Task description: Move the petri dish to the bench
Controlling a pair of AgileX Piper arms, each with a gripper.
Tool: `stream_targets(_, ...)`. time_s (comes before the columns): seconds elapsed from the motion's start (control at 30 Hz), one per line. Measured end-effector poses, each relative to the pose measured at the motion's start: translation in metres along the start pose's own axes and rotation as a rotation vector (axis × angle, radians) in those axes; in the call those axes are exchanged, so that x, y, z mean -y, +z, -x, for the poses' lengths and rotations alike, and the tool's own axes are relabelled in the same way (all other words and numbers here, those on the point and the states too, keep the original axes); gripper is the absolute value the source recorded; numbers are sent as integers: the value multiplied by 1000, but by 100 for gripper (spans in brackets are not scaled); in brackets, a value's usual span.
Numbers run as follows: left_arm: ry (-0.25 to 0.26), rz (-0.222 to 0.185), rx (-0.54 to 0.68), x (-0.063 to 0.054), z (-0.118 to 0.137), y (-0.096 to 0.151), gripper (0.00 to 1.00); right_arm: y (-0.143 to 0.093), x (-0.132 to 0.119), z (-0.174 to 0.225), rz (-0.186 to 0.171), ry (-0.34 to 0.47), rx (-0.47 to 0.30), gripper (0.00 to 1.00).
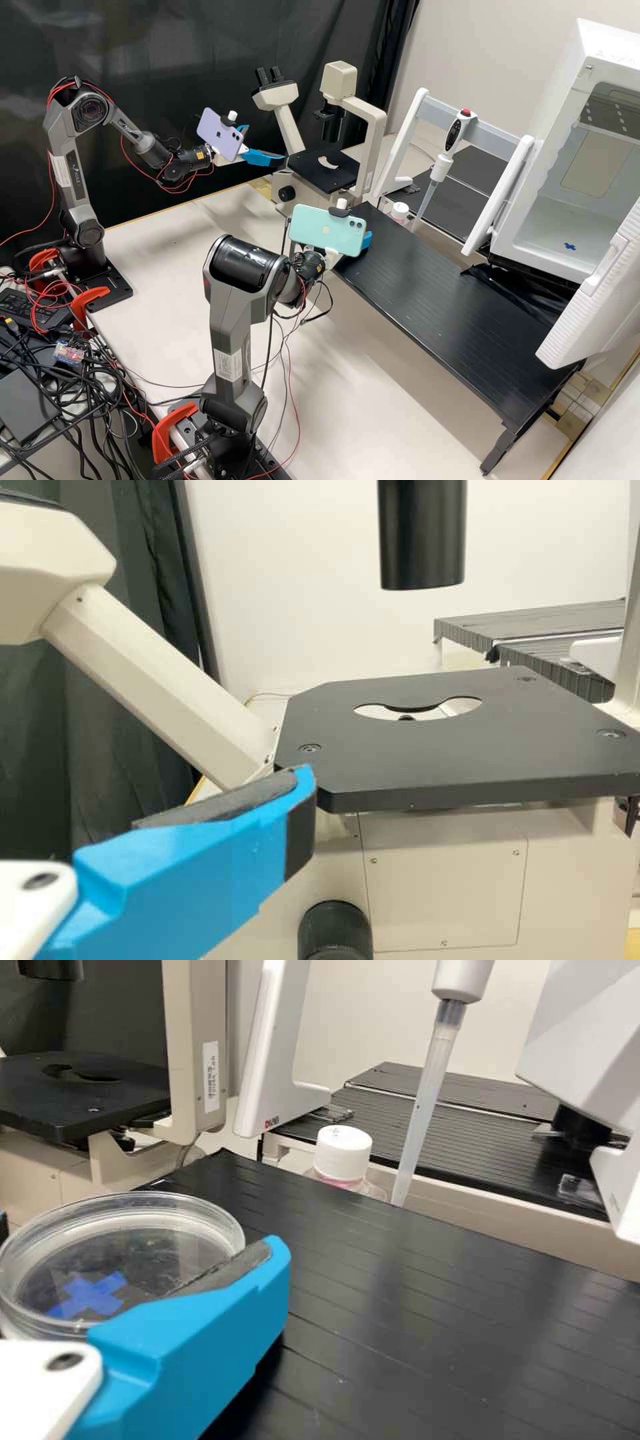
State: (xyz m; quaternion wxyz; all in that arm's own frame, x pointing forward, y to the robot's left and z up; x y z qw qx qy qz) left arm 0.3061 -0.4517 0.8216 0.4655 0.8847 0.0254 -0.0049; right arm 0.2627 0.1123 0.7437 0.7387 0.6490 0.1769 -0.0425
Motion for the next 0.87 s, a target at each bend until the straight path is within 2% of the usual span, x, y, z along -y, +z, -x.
stream_targets(0.27,0,0,0,0,0,0,100,1,-2,11,3,8,-5,100)
stream_targets(0.4,0,0,0,0,0,0,100,-3,-9,26,22,32,-40,100)
stream_targets(0.5,0,0,0,0,0,0,100,-8,-16,39,34,74,-98,100)
stream_targets(0.6,0,0,0,0,0,0,100,-14,-27,53,34,157,-162,100)
stream_targets(0.77,0,0,0,0,0,0,100,-20,-44,72,-17,379,-242,100)
stream_targets(0.87,0,0,0,0,0,0,100,-19,-49,74,-38,434,-249,100)
